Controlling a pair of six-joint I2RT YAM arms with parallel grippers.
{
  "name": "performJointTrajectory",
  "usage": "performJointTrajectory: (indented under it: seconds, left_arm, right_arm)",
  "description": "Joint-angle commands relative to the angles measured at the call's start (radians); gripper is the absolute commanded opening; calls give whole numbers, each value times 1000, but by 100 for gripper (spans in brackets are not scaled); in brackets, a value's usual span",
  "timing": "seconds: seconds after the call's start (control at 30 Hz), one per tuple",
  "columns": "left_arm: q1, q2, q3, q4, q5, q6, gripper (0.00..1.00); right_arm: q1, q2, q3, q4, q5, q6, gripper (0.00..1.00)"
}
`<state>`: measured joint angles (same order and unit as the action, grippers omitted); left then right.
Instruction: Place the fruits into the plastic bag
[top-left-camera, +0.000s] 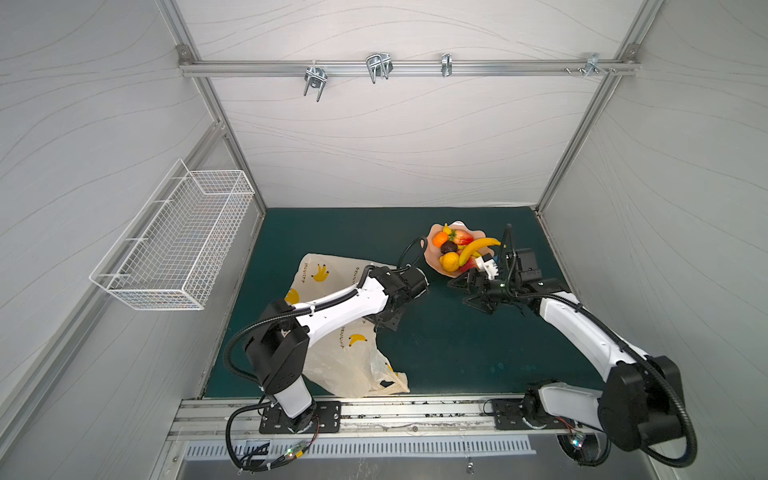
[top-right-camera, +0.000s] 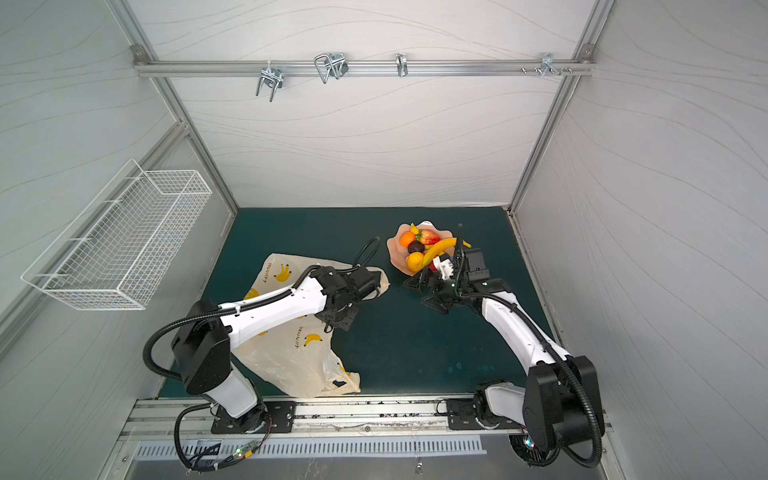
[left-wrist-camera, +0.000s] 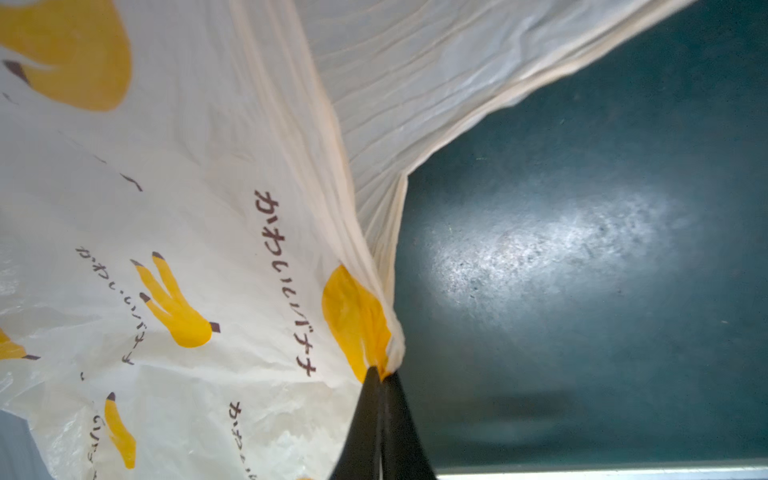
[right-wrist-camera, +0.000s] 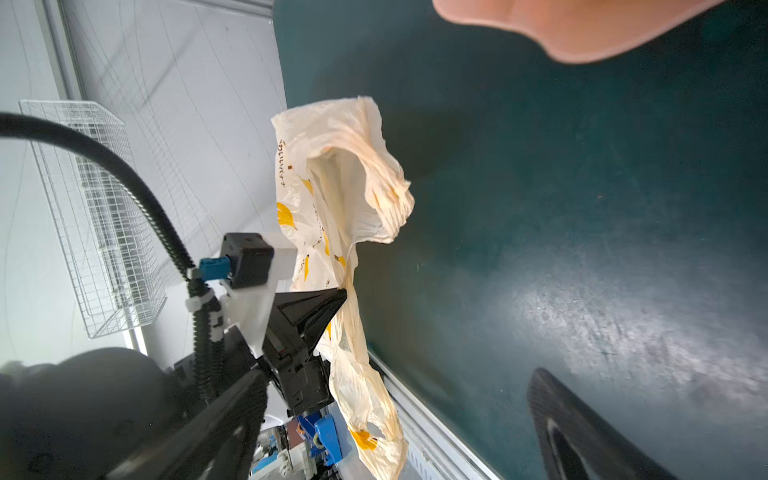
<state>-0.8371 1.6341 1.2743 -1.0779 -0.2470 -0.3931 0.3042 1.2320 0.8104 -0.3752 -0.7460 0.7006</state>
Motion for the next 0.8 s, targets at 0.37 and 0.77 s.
performJointTrajectory:
  seconds: [0.37,0.77]
  left_arm:
    - [56,-79,-40,81,147,69,0]
    - [56,-108,-64,99,184,85,0]
  right_arm:
    - [289,245,42,305,2,299,82]
    - [380,489,137,476,25,469,72]
